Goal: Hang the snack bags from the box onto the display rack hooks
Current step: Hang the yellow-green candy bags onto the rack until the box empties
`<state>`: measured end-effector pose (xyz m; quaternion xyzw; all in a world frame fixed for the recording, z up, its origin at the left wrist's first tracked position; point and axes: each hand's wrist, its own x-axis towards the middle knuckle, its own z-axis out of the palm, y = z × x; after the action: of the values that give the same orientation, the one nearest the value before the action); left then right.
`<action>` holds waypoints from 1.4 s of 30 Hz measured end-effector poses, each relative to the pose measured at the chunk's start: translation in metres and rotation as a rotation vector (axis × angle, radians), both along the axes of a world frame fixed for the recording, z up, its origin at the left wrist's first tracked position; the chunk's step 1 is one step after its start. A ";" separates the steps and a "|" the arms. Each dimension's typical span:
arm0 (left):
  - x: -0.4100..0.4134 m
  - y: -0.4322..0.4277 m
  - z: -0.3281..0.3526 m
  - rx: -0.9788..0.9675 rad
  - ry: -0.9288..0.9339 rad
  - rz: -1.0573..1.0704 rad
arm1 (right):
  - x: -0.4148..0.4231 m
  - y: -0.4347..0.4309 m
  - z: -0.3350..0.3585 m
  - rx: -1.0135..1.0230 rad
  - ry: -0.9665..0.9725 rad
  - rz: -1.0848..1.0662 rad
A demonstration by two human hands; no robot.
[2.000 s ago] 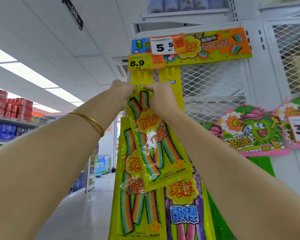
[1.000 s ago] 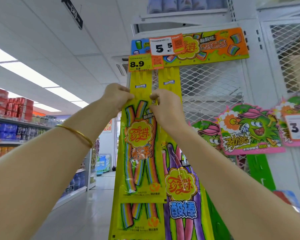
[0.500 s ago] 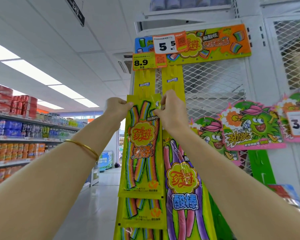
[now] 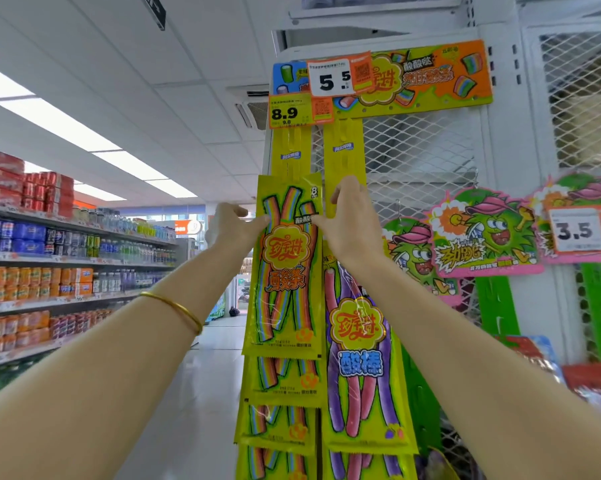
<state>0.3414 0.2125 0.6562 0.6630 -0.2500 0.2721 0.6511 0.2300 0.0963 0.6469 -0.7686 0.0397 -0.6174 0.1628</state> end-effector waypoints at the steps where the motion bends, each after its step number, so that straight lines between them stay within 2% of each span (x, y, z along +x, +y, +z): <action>1: -0.003 0.002 -0.009 0.004 0.003 0.008 | -0.006 0.001 -0.006 -0.001 -0.004 0.003; 7: -0.041 0.012 -0.102 0.025 -0.024 0.048 | -0.048 0.021 -0.093 0.039 0.057 0.211; 10: -0.065 0.024 -0.184 0.024 -0.016 0.053 | -0.068 0.033 -0.181 0.073 0.207 0.334; 12: -0.082 0.033 -0.256 0.068 0.052 0.057 | -0.078 0.036 -0.255 0.129 0.364 0.368; 17: -0.110 0.064 -0.449 0.347 0.456 0.088 | -0.094 0.038 -0.428 0.292 0.803 0.291; 20: -0.120 0.086 -0.537 0.568 0.572 0.164 | -0.101 0.039 -0.497 0.375 0.968 0.251; 24: -0.133 0.105 -0.619 0.836 0.719 0.219 | -0.104 0.038 -0.560 0.422 1.121 0.218; 27: -0.146 0.111 -0.663 1.084 0.769 0.210 | -0.106 0.038 -0.599 0.442 1.232 0.198; 29: -0.154 0.109 -0.684 1.180 0.760 0.180 | -0.109 0.038 -0.616 0.472 1.309 0.193; 34: -0.156 0.109 -0.704 1.277 0.664 0.229 | -0.115 0.031 -0.634 0.485 1.373 0.161; 39: -0.145 0.129 -0.710 1.349 0.735 0.213 | -0.111 0.036 -0.646 0.485 1.403 0.165; 42: -0.118 0.156 -0.705 1.452 0.684 0.350 | -0.106 0.047 -0.654 0.466 1.428 0.199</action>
<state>0.2232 0.3688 -0.0487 0.9949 -0.0445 -0.0770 0.0483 0.1243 0.1428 -0.0068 -0.9274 0.1956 0.0724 0.3106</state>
